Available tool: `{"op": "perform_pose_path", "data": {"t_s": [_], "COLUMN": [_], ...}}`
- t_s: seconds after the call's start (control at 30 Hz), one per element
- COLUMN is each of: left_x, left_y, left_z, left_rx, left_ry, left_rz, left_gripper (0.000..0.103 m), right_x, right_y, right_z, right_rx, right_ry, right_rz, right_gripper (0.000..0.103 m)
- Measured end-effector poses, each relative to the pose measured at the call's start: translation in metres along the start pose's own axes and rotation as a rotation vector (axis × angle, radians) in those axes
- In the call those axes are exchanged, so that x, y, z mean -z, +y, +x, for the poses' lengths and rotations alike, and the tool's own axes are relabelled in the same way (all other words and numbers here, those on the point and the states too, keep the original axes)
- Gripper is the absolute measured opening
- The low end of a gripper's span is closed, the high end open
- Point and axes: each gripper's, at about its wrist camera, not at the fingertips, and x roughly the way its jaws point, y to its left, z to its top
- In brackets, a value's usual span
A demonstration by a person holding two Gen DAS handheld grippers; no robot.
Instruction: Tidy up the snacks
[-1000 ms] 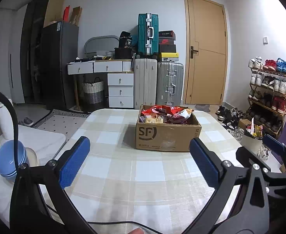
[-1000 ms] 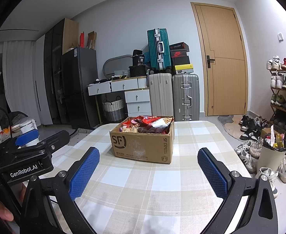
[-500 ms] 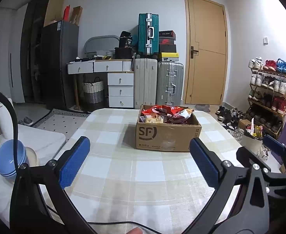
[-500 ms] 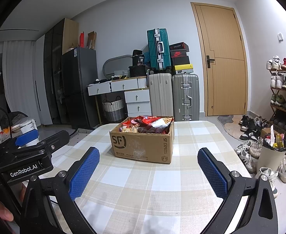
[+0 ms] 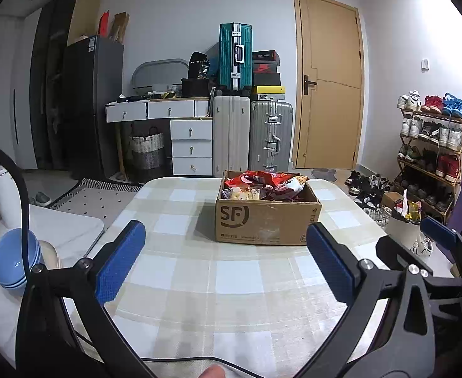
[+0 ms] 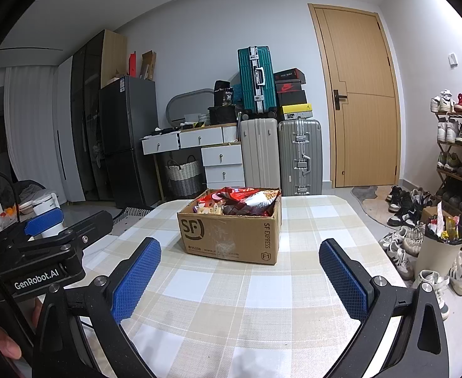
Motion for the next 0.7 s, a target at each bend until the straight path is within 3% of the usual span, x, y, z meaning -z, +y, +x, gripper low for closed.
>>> {"op": "perform_pose_path", "data": {"t_s": [0.4,0.5,0.7], "left_x": [0.001,0.001,0.005], "left_y": [-0.001,0.000,0.022], "left_z": [-0.007,-0.006,0.013], "left_rx": [0.003,-0.034,0.007], "left_ry": [-0.027,-0.043,0.051], "left_rz": [0.002,0.007,-0.111], "left_gripper": [0.102,0.102,0.102], "right_x": [-0.001,-0.001,0.000], "right_y": [0.000,0.000,0.000], "right_z": [-0.001,-0.001,-0.002], "right_rx": [-0.001,0.000,0.003], "right_ry": [0.002,0.003,0.007], "right_rz": [0.000,0.001,0.006], "right_gripper": [0.102,0.102,0.102]}}
